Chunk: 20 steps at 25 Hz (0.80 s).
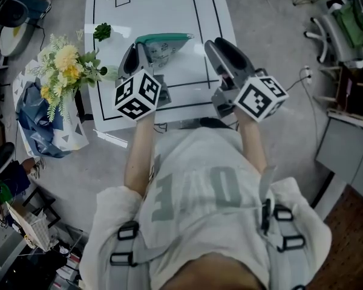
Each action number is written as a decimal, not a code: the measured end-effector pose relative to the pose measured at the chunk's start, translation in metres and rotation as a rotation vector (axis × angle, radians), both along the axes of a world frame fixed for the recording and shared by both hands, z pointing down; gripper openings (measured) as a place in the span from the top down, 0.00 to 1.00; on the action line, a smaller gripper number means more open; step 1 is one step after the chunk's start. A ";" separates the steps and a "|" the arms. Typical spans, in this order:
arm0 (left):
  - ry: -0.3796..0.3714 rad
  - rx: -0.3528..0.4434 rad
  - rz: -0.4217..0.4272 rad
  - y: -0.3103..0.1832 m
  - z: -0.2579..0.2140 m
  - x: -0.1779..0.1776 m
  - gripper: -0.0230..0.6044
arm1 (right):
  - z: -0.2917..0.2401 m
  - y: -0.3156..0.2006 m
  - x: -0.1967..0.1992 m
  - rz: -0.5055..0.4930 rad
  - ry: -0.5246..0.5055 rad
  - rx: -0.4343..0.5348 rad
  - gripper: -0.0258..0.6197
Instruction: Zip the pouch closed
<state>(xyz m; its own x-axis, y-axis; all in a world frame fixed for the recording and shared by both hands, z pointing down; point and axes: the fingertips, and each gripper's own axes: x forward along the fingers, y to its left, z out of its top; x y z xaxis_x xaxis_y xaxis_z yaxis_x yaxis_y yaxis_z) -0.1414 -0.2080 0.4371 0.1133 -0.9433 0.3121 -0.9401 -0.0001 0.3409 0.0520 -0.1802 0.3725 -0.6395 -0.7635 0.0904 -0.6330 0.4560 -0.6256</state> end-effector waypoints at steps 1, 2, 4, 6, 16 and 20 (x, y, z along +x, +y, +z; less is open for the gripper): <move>-0.001 -0.001 -0.004 0.000 0.000 0.000 0.94 | 0.000 0.000 0.001 -0.001 0.001 -0.002 0.76; -0.004 -0.001 -0.008 0.000 -0.001 -0.001 0.94 | 0.000 0.000 0.002 -0.001 0.001 -0.006 0.76; -0.003 -0.002 -0.011 -0.001 -0.001 0.000 0.91 | 0.000 0.000 0.005 0.001 0.001 -0.011 0.76; 0.002 -0.007 -0.011 -0.001 0.000 0.000 0.85 | 0.002 0.000 0.007 0.003 0.001 -0.015 0.76; 0.006 -0.001 -0.005 0.000 -0.001 0.002 0.83 | 0.004 0.001 0.009 0.011 -0.003 -0.020 0.76; 0.006 0.009 0.005 0.002 -0.003 0.005 0.83 | 0.004 0.003 0.011 0.016 -0.006 -0.015 0.76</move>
<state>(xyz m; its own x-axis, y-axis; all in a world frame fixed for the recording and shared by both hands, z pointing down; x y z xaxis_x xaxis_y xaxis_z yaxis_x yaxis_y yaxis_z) -0.1364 -0.2065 0.4343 0.1197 -0.9454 0.3033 -0.9380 -0.0076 0.3466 0.0626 -0.1767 0.3766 -0.6277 -0.7722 0.0981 -0.6364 0.4365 -0.6359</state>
